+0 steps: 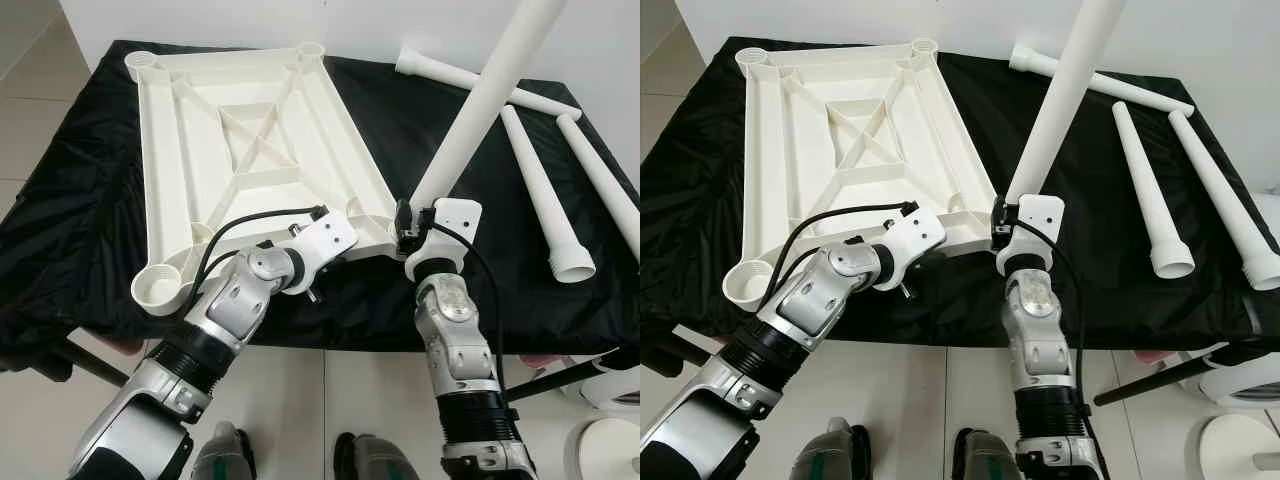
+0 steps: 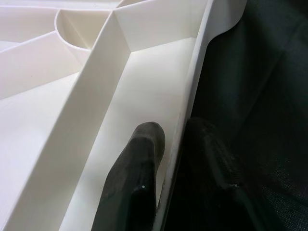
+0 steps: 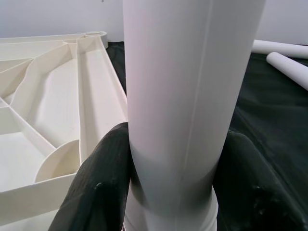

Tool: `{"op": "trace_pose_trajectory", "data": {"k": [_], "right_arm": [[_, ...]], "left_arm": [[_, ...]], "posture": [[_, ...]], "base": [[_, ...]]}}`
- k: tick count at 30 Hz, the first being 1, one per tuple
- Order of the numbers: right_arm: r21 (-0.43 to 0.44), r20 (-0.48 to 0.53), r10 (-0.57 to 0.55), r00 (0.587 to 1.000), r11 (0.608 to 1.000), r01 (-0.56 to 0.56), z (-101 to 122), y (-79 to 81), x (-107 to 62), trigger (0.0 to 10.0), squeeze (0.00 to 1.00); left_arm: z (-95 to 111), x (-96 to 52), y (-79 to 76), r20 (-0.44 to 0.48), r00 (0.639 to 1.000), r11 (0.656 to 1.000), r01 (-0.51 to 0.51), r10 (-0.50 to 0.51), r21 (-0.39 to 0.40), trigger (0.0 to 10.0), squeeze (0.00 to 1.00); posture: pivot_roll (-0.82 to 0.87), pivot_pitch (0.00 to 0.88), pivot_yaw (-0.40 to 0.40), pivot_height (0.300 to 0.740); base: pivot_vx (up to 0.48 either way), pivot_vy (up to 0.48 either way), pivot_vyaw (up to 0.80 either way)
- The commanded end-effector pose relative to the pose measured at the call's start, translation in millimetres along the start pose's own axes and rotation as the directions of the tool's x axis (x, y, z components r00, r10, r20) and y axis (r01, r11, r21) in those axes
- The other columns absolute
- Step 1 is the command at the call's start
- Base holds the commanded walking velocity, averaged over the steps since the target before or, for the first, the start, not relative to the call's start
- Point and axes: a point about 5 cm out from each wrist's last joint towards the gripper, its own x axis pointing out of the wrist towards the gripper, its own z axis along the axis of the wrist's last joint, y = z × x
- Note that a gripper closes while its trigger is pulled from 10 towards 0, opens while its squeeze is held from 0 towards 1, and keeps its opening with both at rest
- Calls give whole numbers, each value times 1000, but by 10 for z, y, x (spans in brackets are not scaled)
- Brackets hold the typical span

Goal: Building children table

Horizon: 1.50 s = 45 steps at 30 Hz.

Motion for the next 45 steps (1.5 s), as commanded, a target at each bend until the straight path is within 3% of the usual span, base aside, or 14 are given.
{"op": "trace_pose_trajectory", "data": {"k": [1, 3, 4, 6, 7, 24, 25, 26, 27, 33, 37, 43, 44, 45], "right_arm": [[-11, -37, -3, 999, 1000, 2, -59, 23, -5, 10000, 0], [-7, -43, -3, 999, 1000, 3, -67, 27, -8, 10000, 0], [-4, -39, 4, 999, 1000, -4, -63, 24, -9, 10000, 157], [-4, -39, 4, 999, 1000, -4, -63, 24, -9, 10000, 157], [13, -30, 22, 999, 1000, -22, -52, 22, -11, 10000, 1000], [-20, 8, 92, 996, 996, -92, 11, -72, -24, 10000, 1000], [-15, 6, 123, 992, 992, -123, 10, -77, -28, 10000, 0], [-15, 6, 123, 992, 992, -123, 10, -77, -28, 10000, 0], [-10, 10, 217, 976, 976, -217, 17, -79, -37, 10000, 0], [11, 15, 282, 959, 959, -283, 42, -124, -26, 10000, 0], [-14, 28, 408, 912, 913, -408, 120, -278, 23, 10000, 0], [-46, 9, 489, 872, 871, -488, 141, -414, 45, 10000, 0], [-63, 2, 494, 869, 868, -493, 149, -474, 68, 10000, 0], [-72, -3, 498, 867, 865, -497, 156, -516, 85, 10000, 0]], "left_arm": [[95, 90, -203, 38, 993, 993, 107, -109, 38, 10000, 0], [92, 91, -204, 37, 993, 994, 107, -108, 38, 10000, 0], [91, 93, -206, 37, 993, 994, 106, -108, 38, 10000, 0], [91, 93, -206, 37, 993, 994, 106, -108, 38, 10000, 0], [90, 93, -208, 37, 993, 994, 106, -108, 38, 10000, 0], [92, 100, -215, 39, 994, 994, 104, -105, 35, 10000, 0], [87, 100, -210, 38, 994, 994, 102, -103, 33, 10000, 0], [87, 100, -210, 38, 994, 994, 102, -103, 33, 10000, 0], [74, 103, -208, 35, 994, 994, 101, -102, 31, 10000, 0], [72, 104, -212, 34, 994, 994, 102, -103, 28, 10000, 0], [72, 96, -210, 35, 994, 994, 102, -102, 27, 10000, 0], [68, 89, -199, 34, 994, 995, 99, -99, 22, 10000, 0], [68, 88, -197, 35, 994, 995, 99, -100, 19, 10000, 839], [68, 86, -195, 36, 994, 995, 100, -100, 17, 10000, 839]], "posture": [[-11, 64, -51, 740], [-11, 64, -51, 740], [-11, 62, -52, 740], [-11, 62, -52, 740], [-11, 61, -52, 740], [-15, 67, -57, 740], [-17, 69, -58, 740], [-17, 69, -58, 740], [-18, 70, -58, 740], [-18, 73, -58, 740], [-19, 82, -54, 740], [-19, 84, -53, 740], [-20, 87, -52, 740], [-20, 87, -52, 740]], "base": [[0, 0, 0], [0, 0, 0], [0, 0, 0], [0, 0, 0], [0, 0, 0], [0, 0, 0], [0, 0, 0], [0, 0, 0], [0, 0, 0], [0, 0, 0], [0, 0, 0], [0, 0, 0], [0, 0, 0], [0, 0, 0]]}}
